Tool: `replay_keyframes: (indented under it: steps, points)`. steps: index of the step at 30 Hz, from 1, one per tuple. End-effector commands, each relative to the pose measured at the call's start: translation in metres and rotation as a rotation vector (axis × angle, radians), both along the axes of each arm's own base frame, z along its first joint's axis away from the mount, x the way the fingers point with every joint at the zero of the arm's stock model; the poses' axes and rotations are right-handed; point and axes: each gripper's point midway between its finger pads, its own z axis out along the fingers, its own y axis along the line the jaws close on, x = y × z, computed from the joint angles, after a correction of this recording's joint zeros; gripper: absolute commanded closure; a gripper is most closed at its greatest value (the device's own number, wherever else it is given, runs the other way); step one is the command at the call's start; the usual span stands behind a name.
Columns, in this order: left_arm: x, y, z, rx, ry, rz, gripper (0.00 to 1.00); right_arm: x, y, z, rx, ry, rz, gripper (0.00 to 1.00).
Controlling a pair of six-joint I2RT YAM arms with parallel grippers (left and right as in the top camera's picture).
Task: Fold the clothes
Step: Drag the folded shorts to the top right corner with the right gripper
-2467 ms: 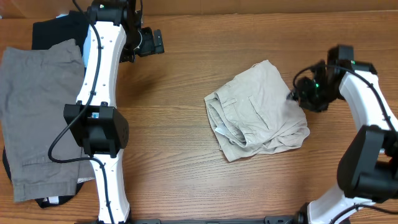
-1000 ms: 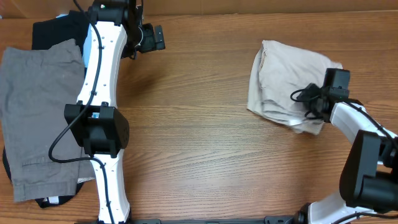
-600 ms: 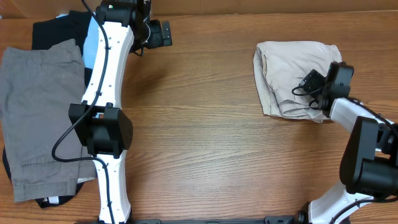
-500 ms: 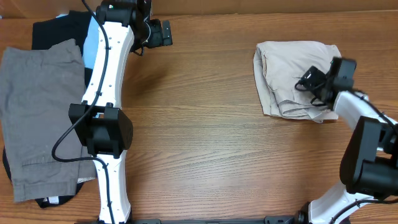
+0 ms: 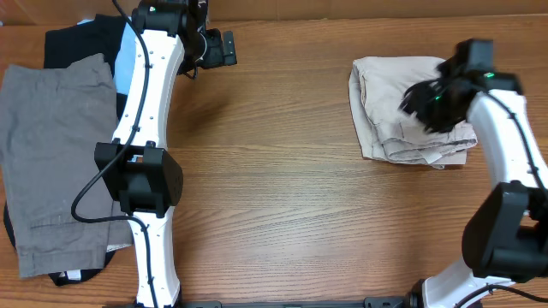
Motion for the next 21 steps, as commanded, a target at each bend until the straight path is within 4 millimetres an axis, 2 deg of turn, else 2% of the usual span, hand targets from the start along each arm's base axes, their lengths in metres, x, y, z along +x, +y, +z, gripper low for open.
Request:
replay_keyframes:
  steps: [1,6,11,14,21]
  points:
    - [0.001,-0.001,0.007,0.014,-0.022,-0.020,0.00,-0.019,0.018,-0.034,-0.012,0.072,-0.001,0.46]
    - [-0.003,0.000,0.005,0.017,-0.004,-0.020,0.00,-0.035,0.012,-0.073,-0.078,0.107,-0.115,0.45]
    - [-0.003,0.000,0.006,0.017,-0.003,-0.020,0.00,-0.037,-0.004,-0.098,-0.125,0.072,-0.203,0.40]
    - [-0.003,0.000,0.006,0.017,-0.004,-0.020,0.00,-0.030,-0.013,-0.112,-0.137,0.036,-0.227,0.40]
    - [-0.002,0.000,0.006,0.017,-0.006,-0.020,0.00,0.005,-0.036,-0.140,-0.153,-0.071,-0.287,0.41]
